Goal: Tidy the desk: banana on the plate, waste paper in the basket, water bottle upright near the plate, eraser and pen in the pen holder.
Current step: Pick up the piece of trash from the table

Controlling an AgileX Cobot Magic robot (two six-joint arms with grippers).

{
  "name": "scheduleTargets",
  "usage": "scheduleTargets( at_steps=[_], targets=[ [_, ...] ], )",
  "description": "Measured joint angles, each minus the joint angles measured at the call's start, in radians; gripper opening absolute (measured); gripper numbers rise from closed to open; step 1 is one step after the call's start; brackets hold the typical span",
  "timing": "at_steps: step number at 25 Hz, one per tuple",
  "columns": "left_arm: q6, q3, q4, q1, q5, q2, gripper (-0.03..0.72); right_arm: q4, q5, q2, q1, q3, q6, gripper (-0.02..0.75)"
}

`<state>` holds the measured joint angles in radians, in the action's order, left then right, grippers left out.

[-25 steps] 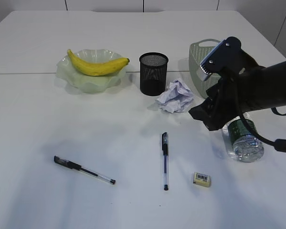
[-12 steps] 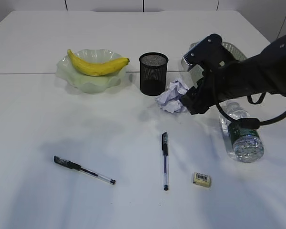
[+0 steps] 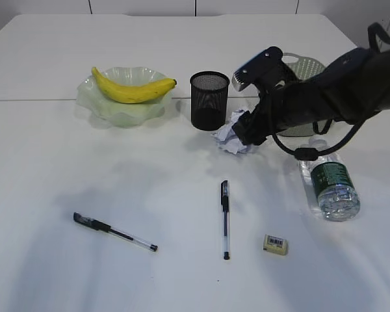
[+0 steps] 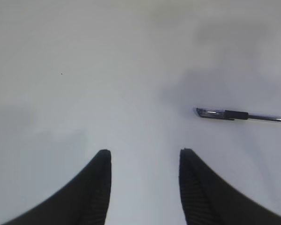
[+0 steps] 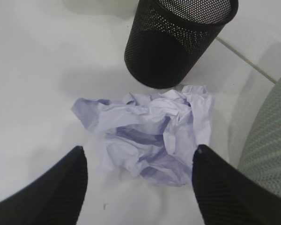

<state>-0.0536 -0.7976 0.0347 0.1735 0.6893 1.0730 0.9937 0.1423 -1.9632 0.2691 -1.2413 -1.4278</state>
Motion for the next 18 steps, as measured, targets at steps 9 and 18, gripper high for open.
scheduleTargets(
  at_steps=[9,18],
  targets=[
    [0.000,0.000,0.000,0.000,0.000,0.000,0.336,0.000,-0.029,-0.088,-0.009,-0.067,0.000,0.496],
    [0.000,0.000,0.000,0.000,-0.002,0.000,0.334,0.000,-0.033,-0.143,-0.043,-0.083,0.000,0.493]
  ],
)
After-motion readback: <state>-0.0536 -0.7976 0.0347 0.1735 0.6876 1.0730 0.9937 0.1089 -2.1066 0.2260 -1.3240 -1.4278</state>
